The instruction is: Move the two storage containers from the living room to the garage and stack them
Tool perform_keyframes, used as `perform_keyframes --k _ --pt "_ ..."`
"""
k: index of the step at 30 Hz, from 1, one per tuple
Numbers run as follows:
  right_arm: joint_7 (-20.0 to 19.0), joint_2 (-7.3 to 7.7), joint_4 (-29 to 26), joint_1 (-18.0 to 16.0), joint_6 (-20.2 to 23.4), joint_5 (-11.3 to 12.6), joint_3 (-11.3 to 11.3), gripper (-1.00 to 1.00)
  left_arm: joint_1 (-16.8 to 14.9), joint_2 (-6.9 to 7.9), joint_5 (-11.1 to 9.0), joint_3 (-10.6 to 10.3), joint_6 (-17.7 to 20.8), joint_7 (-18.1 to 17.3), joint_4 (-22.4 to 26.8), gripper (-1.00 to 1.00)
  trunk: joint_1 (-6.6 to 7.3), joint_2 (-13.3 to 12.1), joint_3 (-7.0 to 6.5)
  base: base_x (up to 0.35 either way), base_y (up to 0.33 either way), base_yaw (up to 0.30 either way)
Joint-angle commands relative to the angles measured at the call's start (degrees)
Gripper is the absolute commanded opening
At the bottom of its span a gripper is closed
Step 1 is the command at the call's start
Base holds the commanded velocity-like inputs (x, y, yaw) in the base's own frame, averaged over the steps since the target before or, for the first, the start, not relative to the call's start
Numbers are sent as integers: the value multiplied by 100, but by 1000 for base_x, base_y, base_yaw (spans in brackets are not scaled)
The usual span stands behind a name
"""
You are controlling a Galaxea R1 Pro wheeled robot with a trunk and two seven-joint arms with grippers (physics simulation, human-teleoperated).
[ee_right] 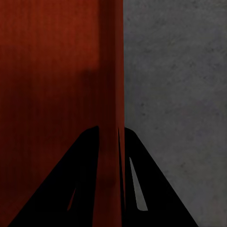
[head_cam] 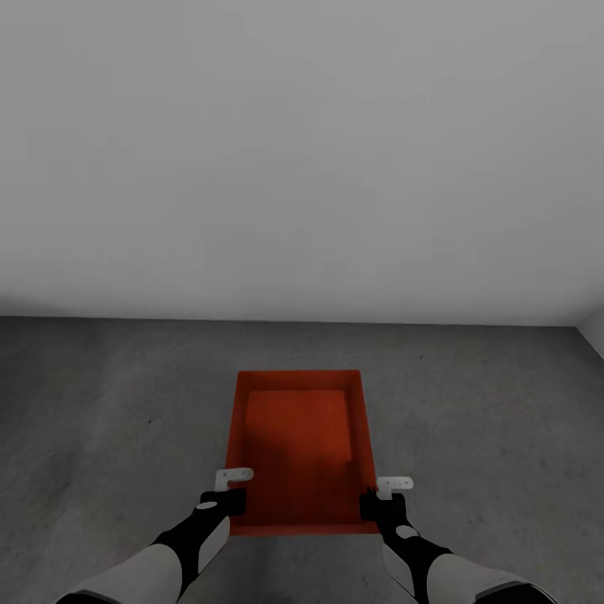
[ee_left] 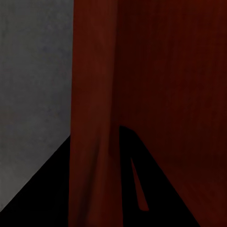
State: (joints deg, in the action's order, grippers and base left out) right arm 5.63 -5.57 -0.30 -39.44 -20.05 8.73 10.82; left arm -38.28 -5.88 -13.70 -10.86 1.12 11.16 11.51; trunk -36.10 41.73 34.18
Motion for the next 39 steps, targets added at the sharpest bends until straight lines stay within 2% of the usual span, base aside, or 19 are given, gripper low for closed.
perform_keyframes --k 1,25,39 --pt "8 74 21 -2 -35 181 -317 -100 -4 97 52 76 -103 70 27 -100 -1 5 5 0 0 0" --pt "8 65 21 -2 -43 173 -317 -100 -4 95 52 80 -103 70 24 -100 -1 5 5 0 0 0" --pt "8 65 21 -2 -43 173 -317 -100 -4 102 52 83 -103 70 27 -100 -1 5 5 -25 -86 0"
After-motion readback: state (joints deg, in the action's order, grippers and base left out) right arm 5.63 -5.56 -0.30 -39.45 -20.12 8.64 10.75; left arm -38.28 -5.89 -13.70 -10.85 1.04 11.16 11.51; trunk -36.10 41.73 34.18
